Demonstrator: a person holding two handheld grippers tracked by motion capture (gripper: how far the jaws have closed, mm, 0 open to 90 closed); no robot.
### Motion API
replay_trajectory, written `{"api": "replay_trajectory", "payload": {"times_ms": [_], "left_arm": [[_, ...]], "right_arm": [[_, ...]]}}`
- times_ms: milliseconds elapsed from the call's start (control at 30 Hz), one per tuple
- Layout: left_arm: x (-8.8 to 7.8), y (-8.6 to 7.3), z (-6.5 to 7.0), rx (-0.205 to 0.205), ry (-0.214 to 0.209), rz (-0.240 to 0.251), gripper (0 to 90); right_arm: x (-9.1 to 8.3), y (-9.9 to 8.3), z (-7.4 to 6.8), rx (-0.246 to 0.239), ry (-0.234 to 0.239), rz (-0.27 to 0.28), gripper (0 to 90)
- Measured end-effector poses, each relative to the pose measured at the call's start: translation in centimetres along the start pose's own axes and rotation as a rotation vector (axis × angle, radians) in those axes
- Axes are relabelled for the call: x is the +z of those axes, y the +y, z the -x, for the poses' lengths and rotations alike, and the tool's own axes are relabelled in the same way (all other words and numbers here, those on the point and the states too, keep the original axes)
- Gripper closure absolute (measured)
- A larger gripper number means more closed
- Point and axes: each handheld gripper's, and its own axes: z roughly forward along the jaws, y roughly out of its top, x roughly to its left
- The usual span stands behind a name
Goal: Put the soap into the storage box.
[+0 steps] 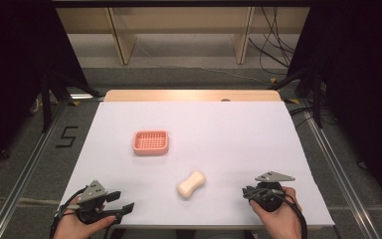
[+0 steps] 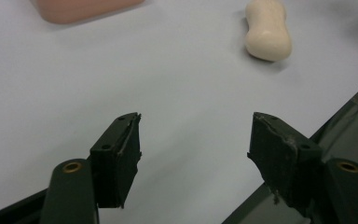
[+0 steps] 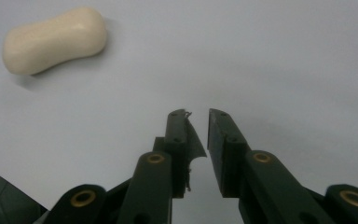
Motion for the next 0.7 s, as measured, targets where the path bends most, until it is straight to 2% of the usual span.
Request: {"api": "replay_trajectory", "payload": {"times_ms": [33,100,133,167,267,300,333,367,400,433,467,500,533,567,600,633,667,700], "left_arm": [[0.3,0.4,0.3,-0.012,-0.012,0.010,31.9],[0.5,0.8,0.6,-0.008,-0.020,0.007,31.7],[0.6,1.3,0.6,0.013,-0.020,-0.033,31.7],[0.9,1.9,0.8,0.020,-0.020,-0.050,31.7],[1.8,3.7,1.4,0.026,-0.038,-0.079,33.2],[2.4,5.0,1.9,0.038,-0.045,-0.097,33.9],[2.7,5.6,2.0,0.048,-0.051,-0.124,34.1],[3.1,6.2,2.3,0.039,-0.059,-0.143,34.4],[3.1,6.2,2.3,0.039,-0.059,-0.143,35.2],[3.6,6.8,2.4,0.048,-0.065,-0.173,35.2],[4.1,7.2,2.6,0.049,-0.062,-0.174,36.5],[4.8,7.9,2.6,0.082,-0.043,-0.219,36.9],[4.8,7.9,2.6,0.082,-0.043,-0.219,37.3],[5.1,8.2,2.6,0.082,-0.047,-0.247,37.3],[5.4,8.6,2.7,0.068,-0.042,-0.253,38.4],[5.9,9.3,2.8,0.081,-0.050,-0.301,38.9],[5.9,9.3,2.8,0.081,-0.050,-0.301,38.8],[6.2,9.6,2.9,0.080,-0.049,-0.313,38.9]], "right_arm": [[0.2,0.0,0.3,-0.024,-0.002,-0.006,76.4],[0.3,0.0,0.4,-0.014,-0.005,-0.002,75.1],[0.3,0.0,0.4,0.008,0.004,-0.003,73.8],[0.5,0.0,0.6,-0.002,0.000,0.010,72.3],[0.2,-0.1,0.5,0.014,0.001,0.008,65.3],[0.2,-0.1,0.4,0.033,0.015,0.010,64.5],[0.2,-0.1,0.5,0.033,0.018,0.010,64.7],[0.2,-0.1,0.5,0.031,0.018,0.007,65.6],[0.2,-0.1,0.5,0.031,0.018,0.007,65.6],[0.3,-0.1,0.5,0.022,0.025,-0.002,66.9],[0.4,-0.1,0.8,-0.019,0.020,0.012,68.6],[0.4,-0.1,0.6,0.007,0.022,-0.012,69.4],[0.4,-0.1,0.6,0.007,0.022,-0.012,69.4],[0.5,-0.1,0.7,-0.006,0.025,-0.019,70.0],[0.4,-0.2,0.7,0.001,0.025,-0.029,70.4],[0.5,-0.2,0.8,0.002,0.031,-0.038,70.8],[0.7,-0.2,0.8,0.001,0.022,-0.028,70.8],[0.6,-0.2,1.0,-0.017,0.000,-0.044,70.7]]}}
